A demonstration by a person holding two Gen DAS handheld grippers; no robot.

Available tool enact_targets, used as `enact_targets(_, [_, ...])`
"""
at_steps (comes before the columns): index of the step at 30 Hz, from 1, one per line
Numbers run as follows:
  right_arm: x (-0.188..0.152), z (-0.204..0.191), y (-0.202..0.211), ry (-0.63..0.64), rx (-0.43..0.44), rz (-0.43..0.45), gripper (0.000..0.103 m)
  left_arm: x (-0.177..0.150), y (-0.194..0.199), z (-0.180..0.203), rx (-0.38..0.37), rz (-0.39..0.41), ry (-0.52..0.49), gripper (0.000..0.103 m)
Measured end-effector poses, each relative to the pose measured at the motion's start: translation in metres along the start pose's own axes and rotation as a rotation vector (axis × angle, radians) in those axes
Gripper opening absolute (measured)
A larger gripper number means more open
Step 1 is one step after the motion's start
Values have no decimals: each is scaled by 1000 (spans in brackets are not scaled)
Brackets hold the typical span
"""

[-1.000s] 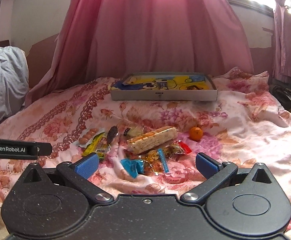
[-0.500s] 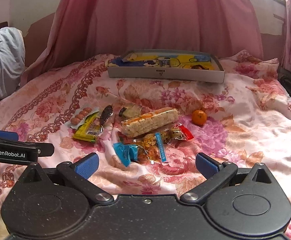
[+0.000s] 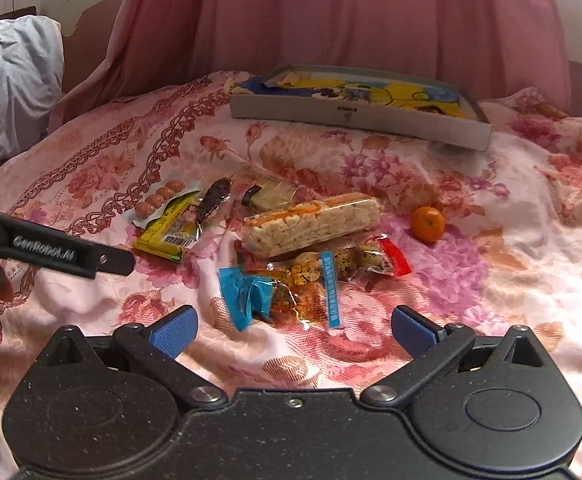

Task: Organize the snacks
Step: 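Grasp the yellow wafer bar with left tool while right tool grasps blue-wrapped candy bag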

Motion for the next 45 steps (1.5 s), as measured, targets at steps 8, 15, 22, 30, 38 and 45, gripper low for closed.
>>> enact_targets(8, [4, 12, -23, -91, 25, 5, 102, 14, -29, 10, -59, -9, 31, 102])
enact_targets(15, [6, 7, -47, -83, 60, -20, 101, 16, -50, 20, -64, 4, -35, 102])
enact_targets(22, [9, -3, -61, -33, 52, -34, 85, 22, -59, 18, -86, 18, -19, 101])
enact_targets(30, [9, -3, -63, -46, 66, -37, 84, 28, -59, 16, -95, 24, -2, 95])
enact_targets(38, [9, -3, -65, -53, 71, -47, 84, 29, -40, -13, -40, -14, 95, 87])
enact_targets(45, [8, -4, -65, -49, 65, -48, 83, 29, -49, -7, -7, -4, 38, 85])
Point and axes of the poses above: each gripper's, at about its wrist camera, not at the fingertips, and y roughly against the way its jaws point, z to its right, x to its top, the point moved 7 cm from there along -y, roughly the way its jaws point, and after that the axes turned 15 degrees about y, right-handed, at the moved point
